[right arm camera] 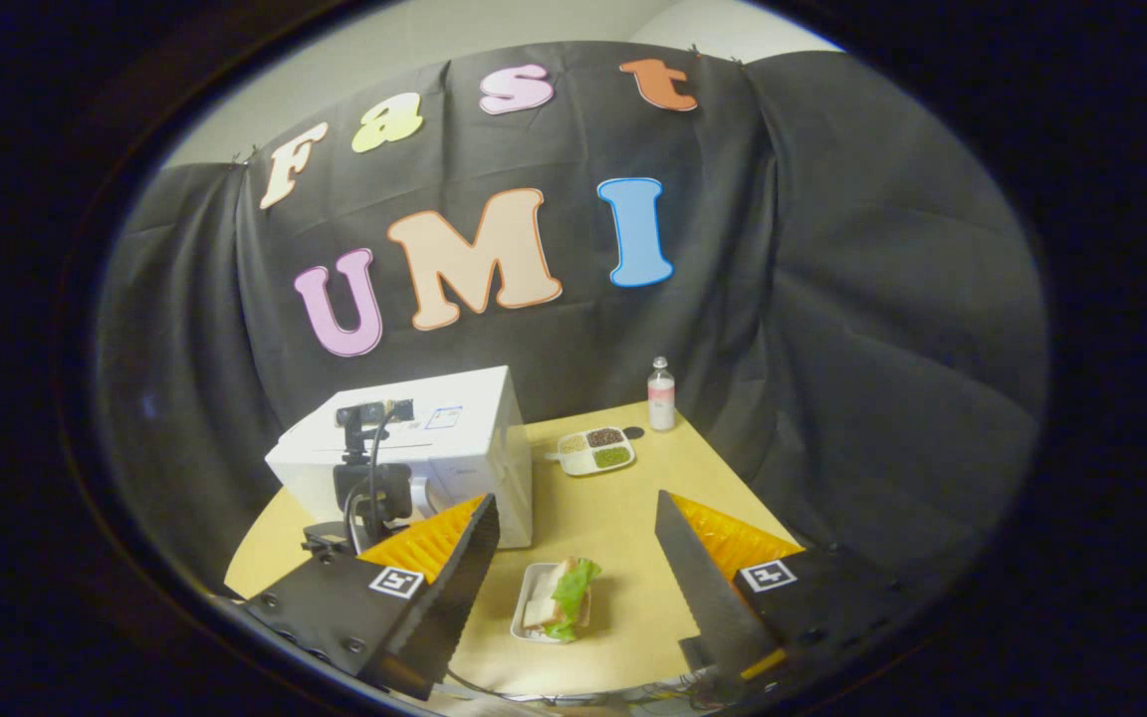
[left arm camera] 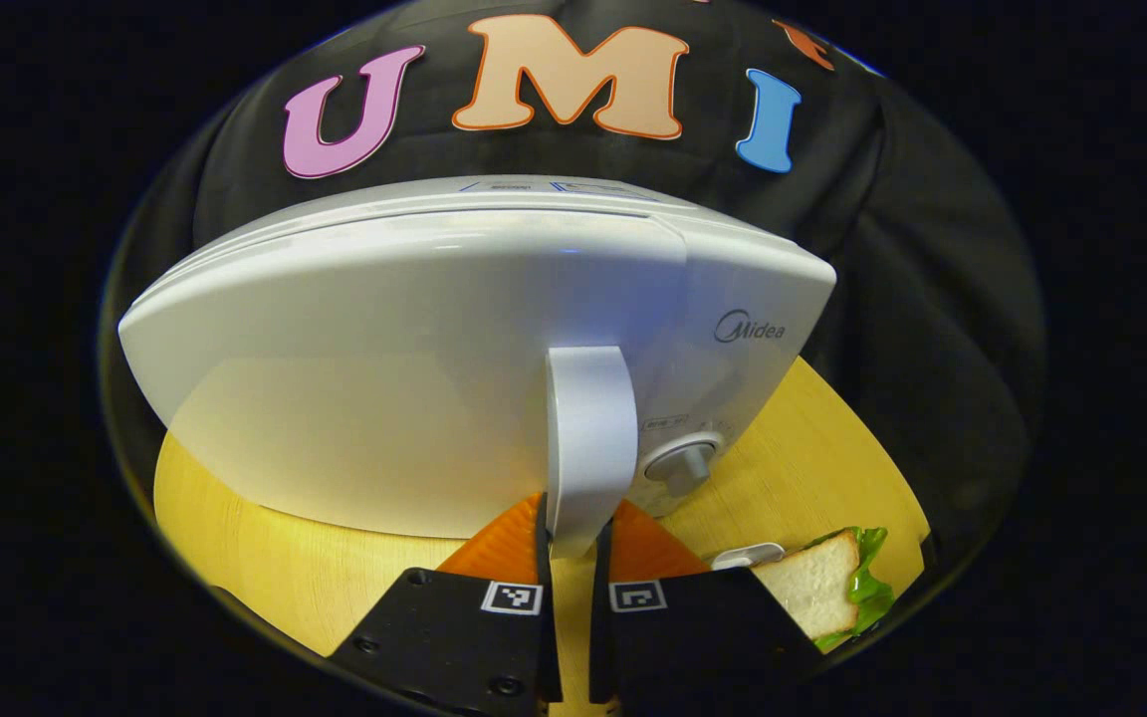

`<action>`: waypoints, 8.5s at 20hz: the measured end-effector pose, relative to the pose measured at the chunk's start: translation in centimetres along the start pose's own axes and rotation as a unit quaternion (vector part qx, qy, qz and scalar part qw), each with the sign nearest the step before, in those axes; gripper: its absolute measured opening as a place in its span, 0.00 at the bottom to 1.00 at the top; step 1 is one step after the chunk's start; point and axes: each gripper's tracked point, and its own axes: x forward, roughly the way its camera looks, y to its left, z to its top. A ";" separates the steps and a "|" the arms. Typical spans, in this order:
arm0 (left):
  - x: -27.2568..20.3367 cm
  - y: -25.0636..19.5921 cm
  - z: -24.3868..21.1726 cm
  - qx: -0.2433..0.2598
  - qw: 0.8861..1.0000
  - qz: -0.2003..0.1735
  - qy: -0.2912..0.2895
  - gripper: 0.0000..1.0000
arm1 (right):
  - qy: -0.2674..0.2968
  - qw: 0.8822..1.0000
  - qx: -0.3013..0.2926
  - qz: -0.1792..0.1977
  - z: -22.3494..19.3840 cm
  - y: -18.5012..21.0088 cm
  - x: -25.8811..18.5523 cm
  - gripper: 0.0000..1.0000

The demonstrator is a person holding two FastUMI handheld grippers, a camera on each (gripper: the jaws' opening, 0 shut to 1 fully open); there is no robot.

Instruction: Open the microwave oven with the left hand, put the food in, and close the microwave oven.

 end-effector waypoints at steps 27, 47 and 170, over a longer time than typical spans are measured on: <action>-17.6 7.0 -11.8 -0.064 0.996 0.058 -0.001 0.38 | 0.108 0.988 -0.042 0.103 -8.3 6.6 -1.9 0.99; -31.6 20.2 -17.4 -0.208 0.934 0.291 -0.009 0.96 | 0.182 0.979 -0.046 0.076 -13.6 1.2 5.7 0.99; -31.2 31.8 -7.8 -0.134 0.981 0.119 -0.075 0.59 | 0.014 0.998 0.033 0.044 -11.9 24.3 4.9 0.99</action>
